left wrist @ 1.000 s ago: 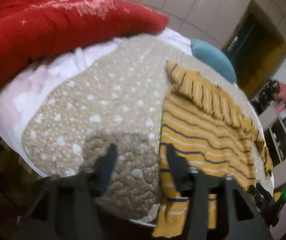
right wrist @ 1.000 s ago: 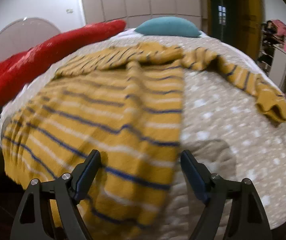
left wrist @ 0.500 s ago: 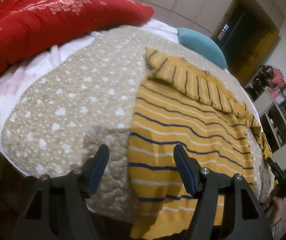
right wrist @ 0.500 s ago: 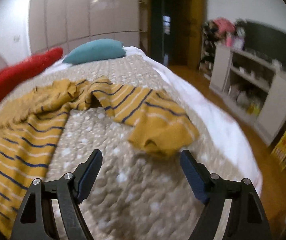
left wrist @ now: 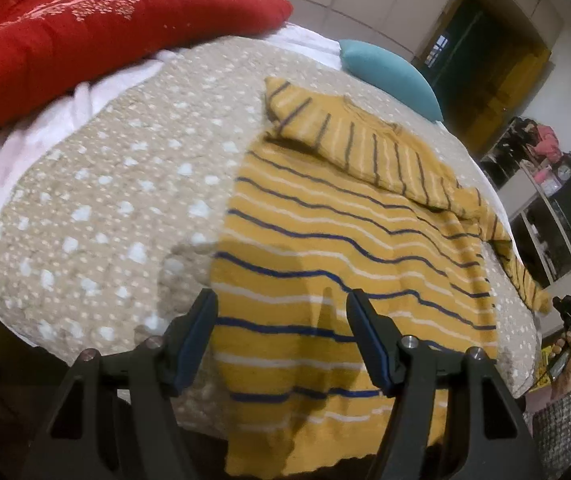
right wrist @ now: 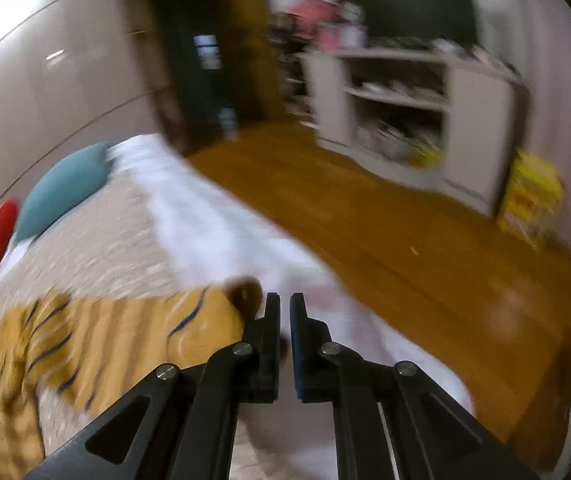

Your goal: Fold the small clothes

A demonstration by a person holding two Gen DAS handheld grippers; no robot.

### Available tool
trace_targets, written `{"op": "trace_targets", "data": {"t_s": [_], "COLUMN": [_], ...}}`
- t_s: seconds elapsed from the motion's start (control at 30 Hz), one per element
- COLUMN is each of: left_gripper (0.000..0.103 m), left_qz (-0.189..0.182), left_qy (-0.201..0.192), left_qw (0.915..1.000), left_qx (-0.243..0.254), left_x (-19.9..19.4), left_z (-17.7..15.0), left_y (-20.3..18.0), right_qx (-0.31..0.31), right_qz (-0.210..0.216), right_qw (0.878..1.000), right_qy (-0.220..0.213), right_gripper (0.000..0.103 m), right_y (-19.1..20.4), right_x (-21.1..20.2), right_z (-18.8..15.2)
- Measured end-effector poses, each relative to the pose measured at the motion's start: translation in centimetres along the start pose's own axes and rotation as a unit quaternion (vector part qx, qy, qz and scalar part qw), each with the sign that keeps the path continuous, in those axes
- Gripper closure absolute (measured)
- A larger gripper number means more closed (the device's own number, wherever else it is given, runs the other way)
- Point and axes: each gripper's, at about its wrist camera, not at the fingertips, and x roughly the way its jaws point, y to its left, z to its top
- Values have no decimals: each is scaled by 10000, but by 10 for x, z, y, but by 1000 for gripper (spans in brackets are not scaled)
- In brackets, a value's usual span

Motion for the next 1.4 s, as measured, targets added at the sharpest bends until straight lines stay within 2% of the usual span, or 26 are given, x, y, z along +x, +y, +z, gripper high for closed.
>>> {"op": "trace_targets", "data": {"t_s": [0.07,0.13,0.2,0.27,0.33,0.4,0.57,0.6,0.63,0.67,0.73,0.8,0.87,0.97,1.1,1.2,1.3,1.4], "left_gripper": [37,37,37,37,37,36,36,36,36,36,36,36,35,30,27,27,27,27], "left_qz": [3,3,-40,-82,-94,-93,-117,-123,-121,-117,-127,-158,-205,-338,-629,-634,-664,-679], "left_qy": [31,77,123,135,113,82,46,47,51,46,19,-40,-133,-255,-456,-559,-648,-615], "left_qw": [10000,10000,9999,9999,9999,9999,9999,9999,9999,9999,9999,9996,9988,9975,9947,9943,9934,9935], "left_qx": [61,49,4,-13,9,26,-47,-50,-36,-2,78,220,430,570,667,657,682,669], "left_x": [3,5,7,7,4,1,-2,-1,-2,-3,-5,-8,-7,-2,11,20,18,12], "left_z": [-2,-2,-2,-3,-4,-5,-5,-4,-4,-3,-1,5,15,28,37,30,16,4], "left_y": [-3,-5,-4,-4,-4,-3,1,1,1,0,-2,-7,-17,-31,-51,-63,-65,-57], "right_qx": [388,645,836,898,951,1048,1289,1374,1527,1705,2103,2213,2179,2088,1360,683,-55,-855], "right_qz": [347,937,1543,1884,1971,1855,1548,1548,1606,1676,1897,1669,1167,989,999,1320,1739,2315], "right_qw": [9986,9931,9831,9744,9689,9686,9743,9729,9687,9642,9528,9580,9680,9717,9848,9879,9833,9666], "right_qy": [112,289,523,835,1153,1279,1005,1031,1118,1148,1090,740,432,485,421,443,534,687], "right_gripper": [85,56,55,55,55,55,51,60,93,96,97,97,97,97,97,97,97,97], "right_y": [-17,-23,-25,-14,-5,-2,14,15,14,6,-6,-19,-30,-27,22,87,171,265], "right_x": [-6,-15,-20,-14,-2,6,26,34,42,45,49,39,29,30,14,-3,-20,-39], "right_z": [-2,-14,-31,-50,-65,-73,-55,-51,-47,-41,-28,-10,11,31,49,55,43,18]}}
